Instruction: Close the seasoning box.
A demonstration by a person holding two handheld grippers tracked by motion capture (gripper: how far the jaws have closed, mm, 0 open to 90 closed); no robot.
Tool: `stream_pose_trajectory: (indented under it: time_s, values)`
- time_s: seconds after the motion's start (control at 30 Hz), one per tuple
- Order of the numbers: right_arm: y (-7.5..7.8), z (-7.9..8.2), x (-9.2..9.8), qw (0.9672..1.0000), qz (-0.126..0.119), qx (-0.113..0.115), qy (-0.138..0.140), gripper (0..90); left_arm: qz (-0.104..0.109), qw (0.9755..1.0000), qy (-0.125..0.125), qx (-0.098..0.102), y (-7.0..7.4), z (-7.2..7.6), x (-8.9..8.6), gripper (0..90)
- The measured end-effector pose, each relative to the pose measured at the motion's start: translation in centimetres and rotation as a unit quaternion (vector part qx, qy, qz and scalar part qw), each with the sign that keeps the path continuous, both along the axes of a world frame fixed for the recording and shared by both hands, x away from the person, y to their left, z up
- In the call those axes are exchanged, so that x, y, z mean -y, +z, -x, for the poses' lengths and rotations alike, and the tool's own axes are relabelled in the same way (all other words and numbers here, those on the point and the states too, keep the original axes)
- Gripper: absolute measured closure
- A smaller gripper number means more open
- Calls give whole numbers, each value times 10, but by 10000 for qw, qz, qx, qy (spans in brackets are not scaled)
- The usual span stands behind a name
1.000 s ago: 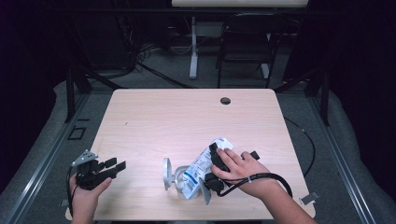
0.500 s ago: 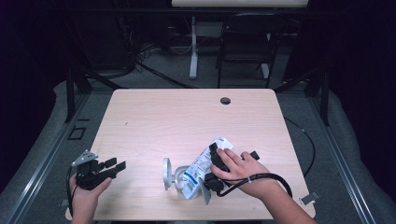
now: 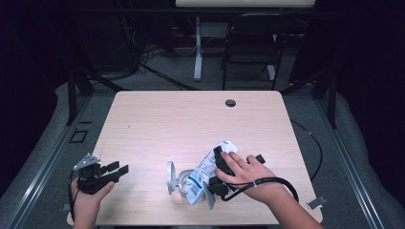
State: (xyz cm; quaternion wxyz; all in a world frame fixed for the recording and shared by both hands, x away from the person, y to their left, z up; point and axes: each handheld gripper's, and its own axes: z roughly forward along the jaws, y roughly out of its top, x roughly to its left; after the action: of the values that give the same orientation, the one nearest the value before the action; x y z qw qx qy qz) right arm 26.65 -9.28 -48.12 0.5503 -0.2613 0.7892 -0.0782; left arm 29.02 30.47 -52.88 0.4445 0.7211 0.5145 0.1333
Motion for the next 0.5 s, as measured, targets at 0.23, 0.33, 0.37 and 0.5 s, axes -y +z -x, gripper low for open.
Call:
stream_pose_trajectory:
  time_s: [0.23,0.33,0.37,0.5]
  values:
    - [2,1,-1,10000,-41,-24,-33,546,2,10000,10,3,0,0,0,502]
    - [3,1,-1,10000,-63,-1,12,550,-1,10000,8,0,0,0,0,502]
    - [3,1,-1,10000,-76,-25,34,551,0,10000,8,1,0,0,0,502]
    - [3,2,-2,10000,12,-3,-30,556,0,10000,7,-3,-1,0,0,501]
